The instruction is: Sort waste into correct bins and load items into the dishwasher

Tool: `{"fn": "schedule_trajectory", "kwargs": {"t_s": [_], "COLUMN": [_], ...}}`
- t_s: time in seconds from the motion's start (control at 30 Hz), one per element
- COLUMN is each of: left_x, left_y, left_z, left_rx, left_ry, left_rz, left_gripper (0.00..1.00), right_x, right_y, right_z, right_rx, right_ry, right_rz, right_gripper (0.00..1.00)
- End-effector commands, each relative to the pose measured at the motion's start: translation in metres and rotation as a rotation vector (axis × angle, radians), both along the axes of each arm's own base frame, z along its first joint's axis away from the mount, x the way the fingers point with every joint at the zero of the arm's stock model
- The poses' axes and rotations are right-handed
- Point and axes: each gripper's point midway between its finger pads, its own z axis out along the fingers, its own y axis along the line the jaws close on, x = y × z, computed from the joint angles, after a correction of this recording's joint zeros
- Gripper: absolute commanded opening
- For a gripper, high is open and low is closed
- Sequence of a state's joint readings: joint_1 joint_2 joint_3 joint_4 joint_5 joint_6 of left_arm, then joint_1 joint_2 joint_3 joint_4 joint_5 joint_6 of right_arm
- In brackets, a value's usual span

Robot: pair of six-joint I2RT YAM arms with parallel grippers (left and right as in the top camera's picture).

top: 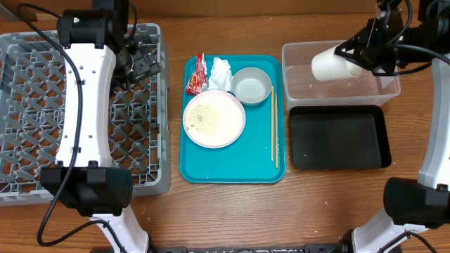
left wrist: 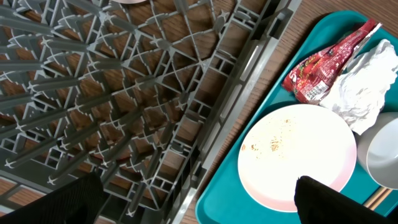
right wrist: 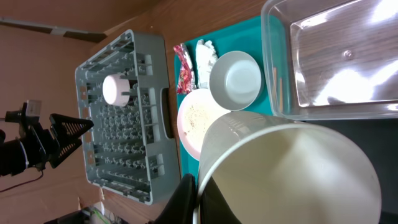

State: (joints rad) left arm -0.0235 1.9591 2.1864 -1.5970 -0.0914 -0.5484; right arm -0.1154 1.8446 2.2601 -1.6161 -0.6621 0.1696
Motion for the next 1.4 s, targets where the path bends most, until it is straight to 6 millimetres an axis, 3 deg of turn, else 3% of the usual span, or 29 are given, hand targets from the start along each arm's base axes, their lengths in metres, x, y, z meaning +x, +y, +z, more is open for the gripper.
{"fn": "schedule_trajectory", "kwargs": {"t_s": [0.0,0.37,0.47,0.83,1.03,1.17,1.37], "left_x": [0.001,0.001,0.001,0.001,0.001,0.001,0.001], "left_y": [0.007,0.007,0.007,0.007,0.007,0.007,0.007], "left_z": [-0.001,-0.001,-0.001,-0.001,-0.001,-0.001,-0.001], "left_rx": [0.013,0.013,0.013,0.013,0.013,0.013,0.013], "left_ry": [0.001,0.001,0.001,0.001,0.001,0.001,0.001], "left_rz": [0.028,0.028,0.028,0.028,0.028,0.028,0.028], "left_gripper": [1.00,1.00,1.00,1.00,1.00,1.00,1.00], "right_x": [-0.004,-0.012,-0.016,-0.024,-0.020,-0.021,-0.041], "right_y": [0.001,-0.098,-0.121,-0.150,-0.152,-0.168,-0.208], "right_z": [0.009,0.008,-0.003,-0.059,-0.074,-0.087,-0.113], "right_rx": [-0.010,0.043,0.056,0.120,0.122,0.010,-0.206], "right_ry": [-0.057,-0.042,-0.007,0.107,0.112,0.141,0.321], "right_rz": [0.048,-0.165,-0.224,-0.277,-0.278,-0.309,-0.502], "right_gripper": [0.04,0.04,0.04,0.04,0.04,0.04,0.04]}}
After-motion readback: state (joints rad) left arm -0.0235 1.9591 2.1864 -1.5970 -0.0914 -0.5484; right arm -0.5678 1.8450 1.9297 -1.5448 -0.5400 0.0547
